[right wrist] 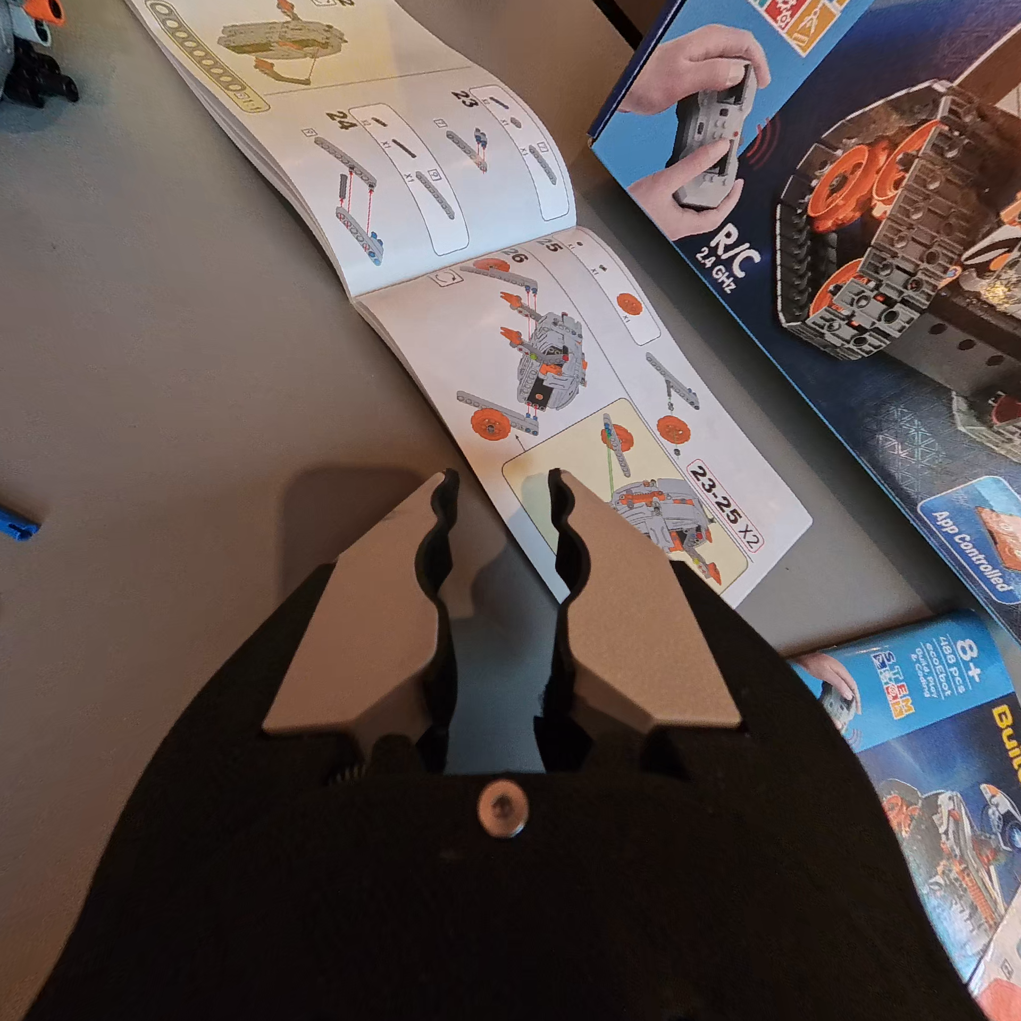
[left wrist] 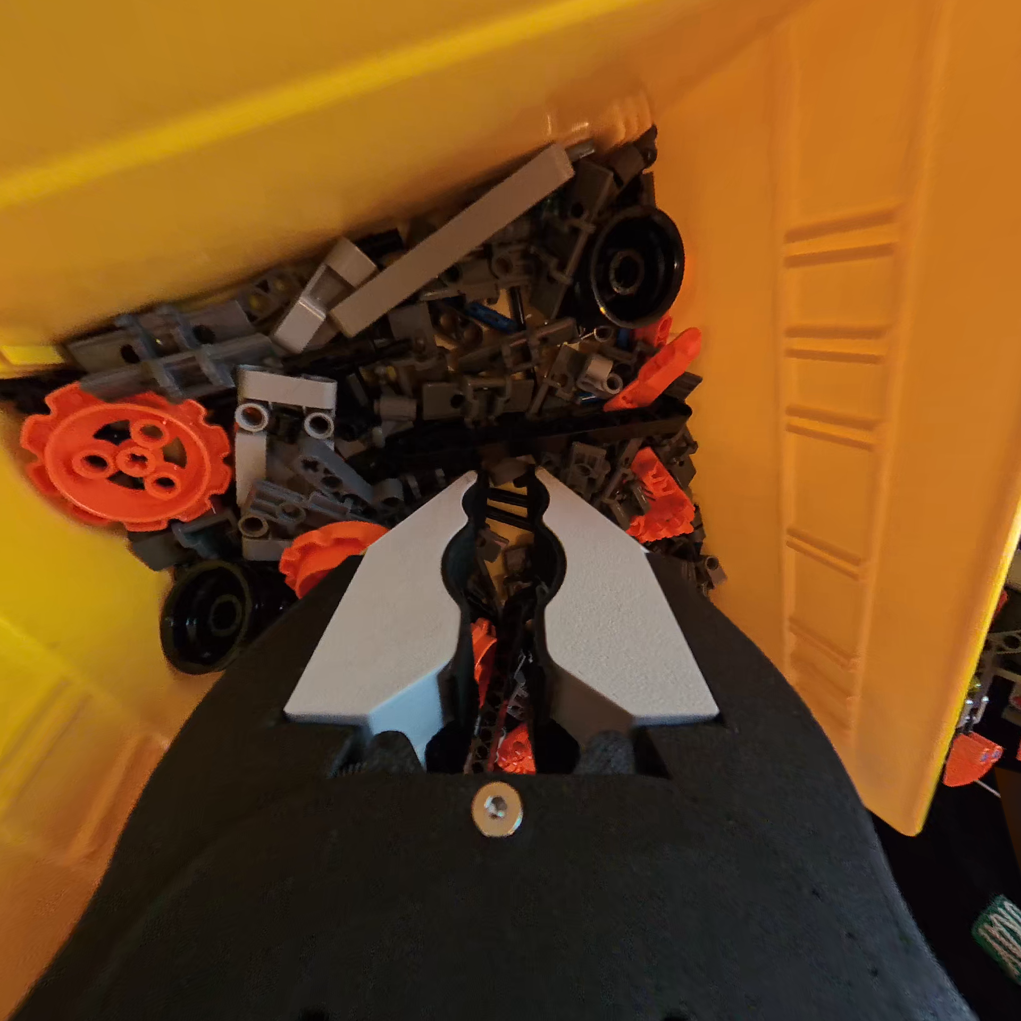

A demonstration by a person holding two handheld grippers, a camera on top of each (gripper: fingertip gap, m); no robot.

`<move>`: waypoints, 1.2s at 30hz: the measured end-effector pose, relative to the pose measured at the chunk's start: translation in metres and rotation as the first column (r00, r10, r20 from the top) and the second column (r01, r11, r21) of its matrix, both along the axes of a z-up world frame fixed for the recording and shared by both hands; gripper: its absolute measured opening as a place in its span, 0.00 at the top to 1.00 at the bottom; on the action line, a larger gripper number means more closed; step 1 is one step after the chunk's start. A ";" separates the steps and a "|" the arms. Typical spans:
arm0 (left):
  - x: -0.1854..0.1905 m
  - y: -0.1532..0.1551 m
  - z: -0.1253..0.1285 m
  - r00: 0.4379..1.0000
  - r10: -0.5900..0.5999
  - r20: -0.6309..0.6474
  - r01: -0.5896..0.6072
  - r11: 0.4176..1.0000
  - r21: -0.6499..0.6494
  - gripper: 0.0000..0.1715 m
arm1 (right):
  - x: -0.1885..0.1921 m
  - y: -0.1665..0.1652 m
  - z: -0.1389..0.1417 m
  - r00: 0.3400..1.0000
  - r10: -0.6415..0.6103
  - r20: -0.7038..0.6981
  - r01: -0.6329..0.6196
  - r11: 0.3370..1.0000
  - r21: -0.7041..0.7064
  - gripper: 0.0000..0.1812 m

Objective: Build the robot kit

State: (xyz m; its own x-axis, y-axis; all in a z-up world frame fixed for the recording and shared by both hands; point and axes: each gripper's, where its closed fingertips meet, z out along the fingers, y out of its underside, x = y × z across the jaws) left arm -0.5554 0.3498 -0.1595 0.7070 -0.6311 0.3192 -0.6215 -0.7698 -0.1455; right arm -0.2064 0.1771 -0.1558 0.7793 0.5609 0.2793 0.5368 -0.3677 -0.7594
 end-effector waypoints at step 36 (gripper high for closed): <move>0.034 -0.029 0.128 0.980 -0.080 0.181 0.006 0.927 0.375 0.96 | -0.013 -0.005 0.007 0.996 0.057 0.066 -0.059 0.998 0.023 0.81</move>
